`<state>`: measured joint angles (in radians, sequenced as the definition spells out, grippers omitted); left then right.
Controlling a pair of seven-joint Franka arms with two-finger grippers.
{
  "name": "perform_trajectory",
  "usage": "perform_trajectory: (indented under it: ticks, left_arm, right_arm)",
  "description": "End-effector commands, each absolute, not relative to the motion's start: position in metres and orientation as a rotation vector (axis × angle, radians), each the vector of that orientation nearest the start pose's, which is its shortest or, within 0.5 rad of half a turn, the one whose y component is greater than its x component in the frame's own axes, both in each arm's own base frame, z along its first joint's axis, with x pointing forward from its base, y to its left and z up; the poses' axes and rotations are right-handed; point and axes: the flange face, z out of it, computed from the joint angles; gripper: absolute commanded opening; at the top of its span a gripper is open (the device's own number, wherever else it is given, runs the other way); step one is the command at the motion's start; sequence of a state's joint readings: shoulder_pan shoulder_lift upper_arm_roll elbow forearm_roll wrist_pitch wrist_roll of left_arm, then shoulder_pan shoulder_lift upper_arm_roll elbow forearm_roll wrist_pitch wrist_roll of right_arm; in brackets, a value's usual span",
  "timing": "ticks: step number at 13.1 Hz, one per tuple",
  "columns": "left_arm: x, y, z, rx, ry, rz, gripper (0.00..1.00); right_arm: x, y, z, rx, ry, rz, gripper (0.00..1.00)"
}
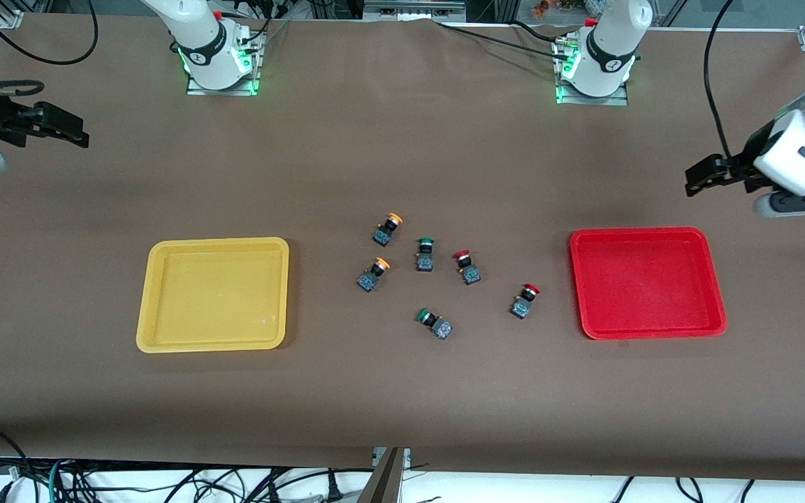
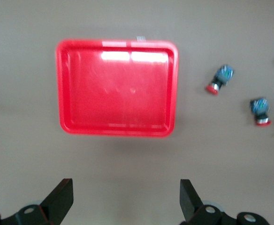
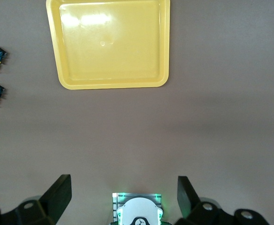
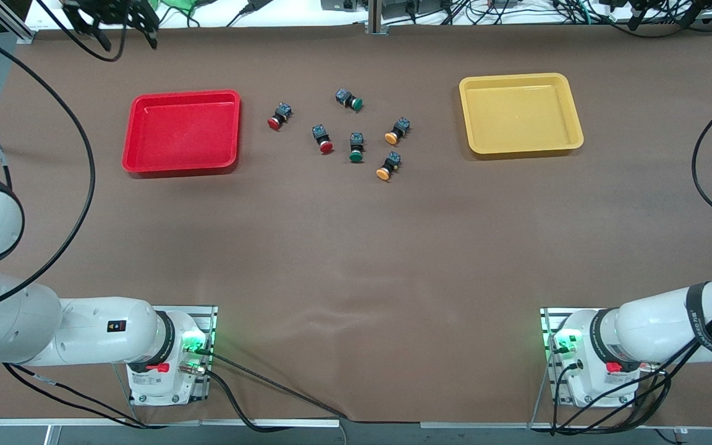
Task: Place red and yellow buttons in trays
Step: 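Move the left gripper toward a red-capped button beside the red tray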
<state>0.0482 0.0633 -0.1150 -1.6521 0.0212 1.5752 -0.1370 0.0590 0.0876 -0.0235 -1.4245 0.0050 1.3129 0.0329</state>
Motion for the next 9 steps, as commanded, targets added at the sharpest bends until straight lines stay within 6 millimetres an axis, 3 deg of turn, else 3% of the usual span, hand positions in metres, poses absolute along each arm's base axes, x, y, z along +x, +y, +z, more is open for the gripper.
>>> perform_trajectory:
  ticks: [1, 2, 3, 4, 5, 7, 9]
  left_arm:
    - [0.587, -0.056, 0.502, -3.114, -0.016, 0.373, 1.0]
    - [0.6, -0.069, 0.473, -3.116, 0.017, 0.381, 1.0]
    - [0.616, -0.087, 0.439, -3.127, 0.058, 0.357, 1.0]
    - [0.63, -0.113, 0.407, -3.135, 0.096, 0.296, 1.0]
    - [0.641, -0.145, 0.377, -3.149, 0.156, 0.208, 1.0]
    - [0.652, -0.196, 0.325, -3.171, 0.244, 0.076, 1.0]
    - [0.659, -0.22, 0.283, -3.192, 0.292, -0.038, 1.0]
  right_arm:
    - [0.559, 0.017, 0.617, -3.145, -0.011, 0.331, 1.0]
    - [0.561, 0.016, 0.614, -3.145, -0.008, 0.343, 1.0]
    - [0.571, 0.015, 0.59, -3.139, -0.006, 0.41, 1.0]
    - [0.583, 0.017, 0.564, -3.127, -0.009, 0.487, 1.0]
    - [0.589, 0.02, 0.552, -3.121, -0.011, 0.496, 1.0]
    - [0.613, 0.055, 0.511, -3.119, -0.045, 0.475, 1.0]
    - [0.634, 0.109, 0.465, -3.151, 0.112, 0.417, 1.0]
